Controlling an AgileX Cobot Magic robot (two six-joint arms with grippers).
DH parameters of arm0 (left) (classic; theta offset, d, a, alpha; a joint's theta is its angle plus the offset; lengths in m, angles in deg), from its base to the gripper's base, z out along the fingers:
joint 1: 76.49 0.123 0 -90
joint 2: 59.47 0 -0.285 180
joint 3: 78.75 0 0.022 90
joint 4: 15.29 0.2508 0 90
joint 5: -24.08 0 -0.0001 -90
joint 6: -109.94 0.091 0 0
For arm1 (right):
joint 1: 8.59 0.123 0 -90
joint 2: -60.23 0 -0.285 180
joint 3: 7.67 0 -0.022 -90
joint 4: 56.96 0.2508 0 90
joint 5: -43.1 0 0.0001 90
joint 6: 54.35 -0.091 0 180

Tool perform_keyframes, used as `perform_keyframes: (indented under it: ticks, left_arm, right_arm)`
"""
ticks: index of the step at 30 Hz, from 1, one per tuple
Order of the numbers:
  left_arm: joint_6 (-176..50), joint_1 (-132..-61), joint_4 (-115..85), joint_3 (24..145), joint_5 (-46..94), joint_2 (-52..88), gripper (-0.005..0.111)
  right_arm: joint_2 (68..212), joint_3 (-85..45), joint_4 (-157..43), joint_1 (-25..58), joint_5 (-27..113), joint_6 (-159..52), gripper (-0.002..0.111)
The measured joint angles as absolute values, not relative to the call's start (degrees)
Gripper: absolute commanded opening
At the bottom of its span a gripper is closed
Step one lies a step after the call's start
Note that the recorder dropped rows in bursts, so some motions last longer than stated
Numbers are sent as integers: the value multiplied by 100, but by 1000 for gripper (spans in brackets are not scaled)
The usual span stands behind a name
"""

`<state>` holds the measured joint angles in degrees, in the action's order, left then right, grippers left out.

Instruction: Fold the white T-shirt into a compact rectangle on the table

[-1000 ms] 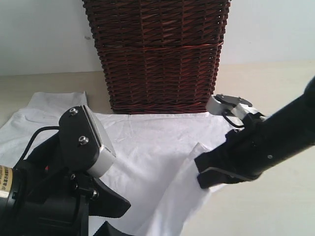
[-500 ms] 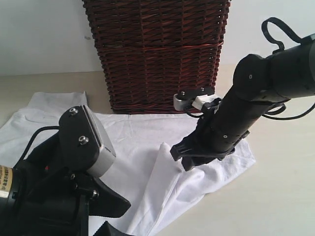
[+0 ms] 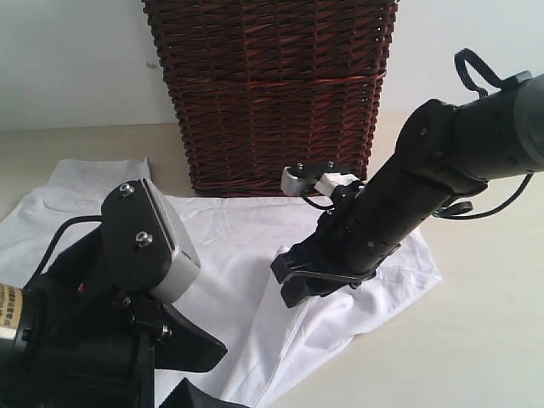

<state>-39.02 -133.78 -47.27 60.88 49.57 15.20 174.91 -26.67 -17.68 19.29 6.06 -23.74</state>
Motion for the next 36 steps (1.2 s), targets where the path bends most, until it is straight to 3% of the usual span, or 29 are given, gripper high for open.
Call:
perform_keyframes:
  ticks: [17,21,27,36]
  left_arm:
    - [-3902,-13378,-4727,6088,4933,1520,54]
    - [-3902,-13378,-4727,6088,4933,1520,54]
    - [-3902,-13378,-4727,6088,4933,1520,54]
    - [-3902,-13378,-4727,6088,4896,1520,54]
  right_arm:
    - [18004,-2663,-1818,1929,775,-2535,50]
    - [18004,-2663,-1629,1929,786,-2342,38]
    - [17963,-2663,-1595,1929,790,-2111,0]
    - [17345,-2663,-1939,1929,535,-2139,0]
